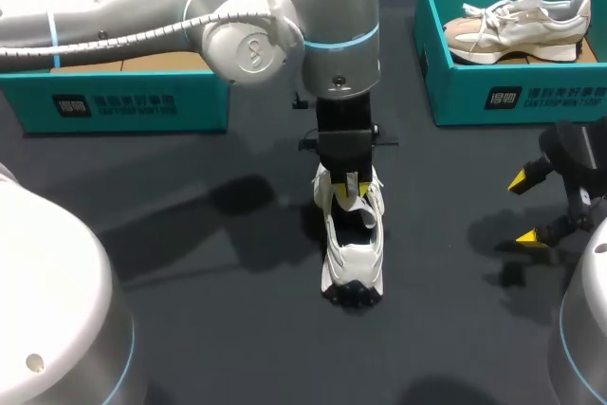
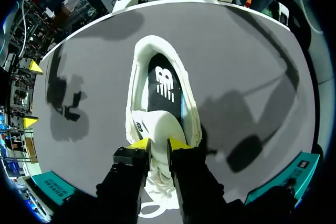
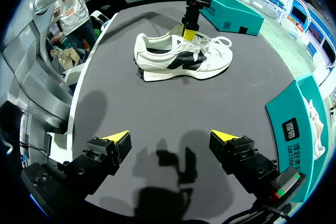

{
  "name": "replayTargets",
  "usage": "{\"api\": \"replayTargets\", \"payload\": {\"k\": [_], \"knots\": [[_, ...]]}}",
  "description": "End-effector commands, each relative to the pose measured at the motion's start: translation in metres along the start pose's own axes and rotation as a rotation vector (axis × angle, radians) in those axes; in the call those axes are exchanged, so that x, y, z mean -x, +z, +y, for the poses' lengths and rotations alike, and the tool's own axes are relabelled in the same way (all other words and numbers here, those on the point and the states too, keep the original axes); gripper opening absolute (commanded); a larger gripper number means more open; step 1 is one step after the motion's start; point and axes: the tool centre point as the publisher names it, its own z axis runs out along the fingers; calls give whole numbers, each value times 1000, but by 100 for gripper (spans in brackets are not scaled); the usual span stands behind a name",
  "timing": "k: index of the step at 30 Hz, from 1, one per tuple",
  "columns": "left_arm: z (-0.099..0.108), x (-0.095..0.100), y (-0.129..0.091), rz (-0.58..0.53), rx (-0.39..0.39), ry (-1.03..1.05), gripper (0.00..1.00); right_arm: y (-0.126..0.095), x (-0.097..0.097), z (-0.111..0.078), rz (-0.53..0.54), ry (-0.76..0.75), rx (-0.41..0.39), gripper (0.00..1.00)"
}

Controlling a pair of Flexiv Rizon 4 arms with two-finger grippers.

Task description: Take the shoe out of the shoebox, open the shoe tongue, remove and reinsert the insole, then place the shoe into the shoebox

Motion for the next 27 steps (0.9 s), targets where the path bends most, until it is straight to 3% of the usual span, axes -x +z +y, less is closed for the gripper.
{"api": "replayTargets", "payload": {"k": [1,7,14,23,27], "knots": [[-2,-3,16,3,-22,6,20,0,-2,0,-3,1,-2,100],[-19,-19,12,-17,6,31,22,0,-2,0,-3,1,-2,100],[-25,-16,-8,-58,39,51,22,0,-2,0,-3,1,-2,100],[-22,-16,37,12,-10,4,20,0,-2,0,-3,1,-2,100],[-30,-22,33,1,-11,9,20,0,-2,0,-3,1,-2,100]]}}
